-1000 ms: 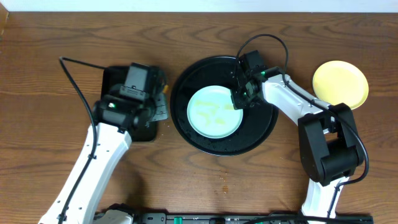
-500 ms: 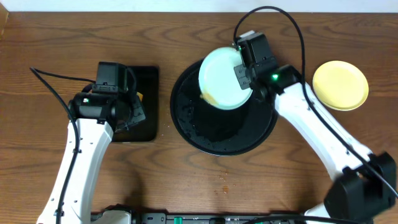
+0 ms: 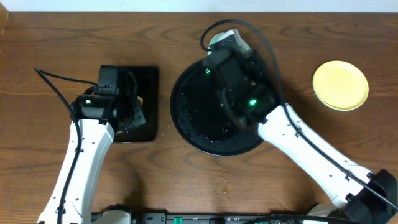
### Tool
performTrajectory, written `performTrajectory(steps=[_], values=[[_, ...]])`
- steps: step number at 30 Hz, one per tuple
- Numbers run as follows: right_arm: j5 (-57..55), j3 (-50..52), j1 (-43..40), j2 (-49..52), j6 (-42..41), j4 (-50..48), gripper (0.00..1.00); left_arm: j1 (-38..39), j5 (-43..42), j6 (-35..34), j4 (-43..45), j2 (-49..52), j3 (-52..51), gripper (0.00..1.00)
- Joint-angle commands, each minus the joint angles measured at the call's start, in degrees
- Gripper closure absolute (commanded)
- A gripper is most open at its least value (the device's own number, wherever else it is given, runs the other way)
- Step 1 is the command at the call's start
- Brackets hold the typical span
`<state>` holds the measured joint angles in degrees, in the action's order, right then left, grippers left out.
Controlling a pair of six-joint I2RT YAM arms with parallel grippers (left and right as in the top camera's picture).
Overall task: Clean dirty plates on tray and stack at the side
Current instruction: 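Lift the light-blue plate with the right gripper toward the right stack, then carry the light-blue plate with the right gripper over the yellow plate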
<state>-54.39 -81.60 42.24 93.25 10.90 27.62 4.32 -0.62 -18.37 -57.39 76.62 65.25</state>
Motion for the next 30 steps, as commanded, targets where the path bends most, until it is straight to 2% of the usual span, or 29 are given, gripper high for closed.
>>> performTrajectory(steps=[1,11,30], values=[[-13.99,-0.9,3.85,-0.74,4.39,-2.58,0.99,-0.17,1.05,0.72,0.37,0.22,-0.57,0.89],[-17.59,-0.9,8.57,-0.74,13.42,-9.7,0.99,-0.17,0.26,0.74,0.9,0.22,-0.57,0.89],[-17.18,-0.87,8.57,-0.74,13.86,-9.35,0.99,-0.13,-0.48,0.74,1.09,0.22,-0.57,0.89]])
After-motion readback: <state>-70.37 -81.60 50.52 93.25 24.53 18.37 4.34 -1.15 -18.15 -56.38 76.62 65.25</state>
